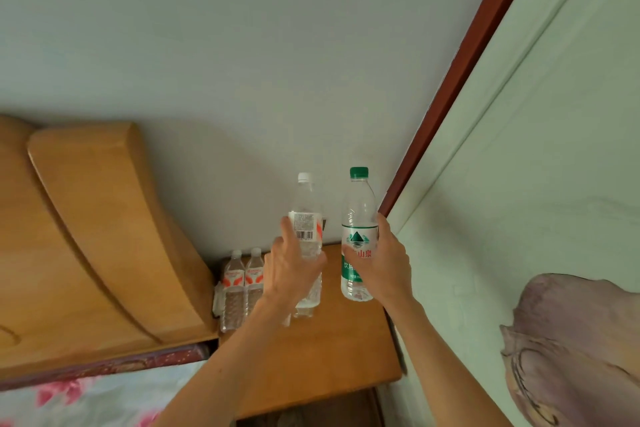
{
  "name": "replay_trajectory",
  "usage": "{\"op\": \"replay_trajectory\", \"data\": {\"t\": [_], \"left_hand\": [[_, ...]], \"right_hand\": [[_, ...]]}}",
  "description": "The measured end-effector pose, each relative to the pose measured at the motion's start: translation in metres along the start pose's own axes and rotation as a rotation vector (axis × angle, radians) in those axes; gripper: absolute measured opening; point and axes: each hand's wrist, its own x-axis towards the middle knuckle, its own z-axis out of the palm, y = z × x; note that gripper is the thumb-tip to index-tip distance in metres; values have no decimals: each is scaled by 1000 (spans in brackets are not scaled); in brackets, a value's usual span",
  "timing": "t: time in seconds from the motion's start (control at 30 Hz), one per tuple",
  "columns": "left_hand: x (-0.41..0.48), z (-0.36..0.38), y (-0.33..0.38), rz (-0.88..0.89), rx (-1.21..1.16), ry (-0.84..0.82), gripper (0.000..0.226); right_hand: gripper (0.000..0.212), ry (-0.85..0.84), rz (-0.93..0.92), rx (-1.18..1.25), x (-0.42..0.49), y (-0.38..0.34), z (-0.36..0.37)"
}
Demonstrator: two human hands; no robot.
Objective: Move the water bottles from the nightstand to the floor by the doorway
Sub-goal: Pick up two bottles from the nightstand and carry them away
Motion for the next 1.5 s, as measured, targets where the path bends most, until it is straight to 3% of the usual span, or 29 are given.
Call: {"op": "replay_trajectory", "data": {"t": [0.37,0.7,1.1,1.5], "left_hand": [[-41,-61,15,-1,-92,216,88],[-101,-106,3,-37,-118,421,81],[-202,-164,-21,-221,-56,706,73],[-321,-232,-66,-377,-4,1060,88]], "right_hand": [[80,-30,-211,63,-21,-36,-19],[90,-112,-422,115,-50,-66,-15],[90,-335,-644,237,-127,-115,9],[77,-663,-897,386,-237,-198,47]]}}
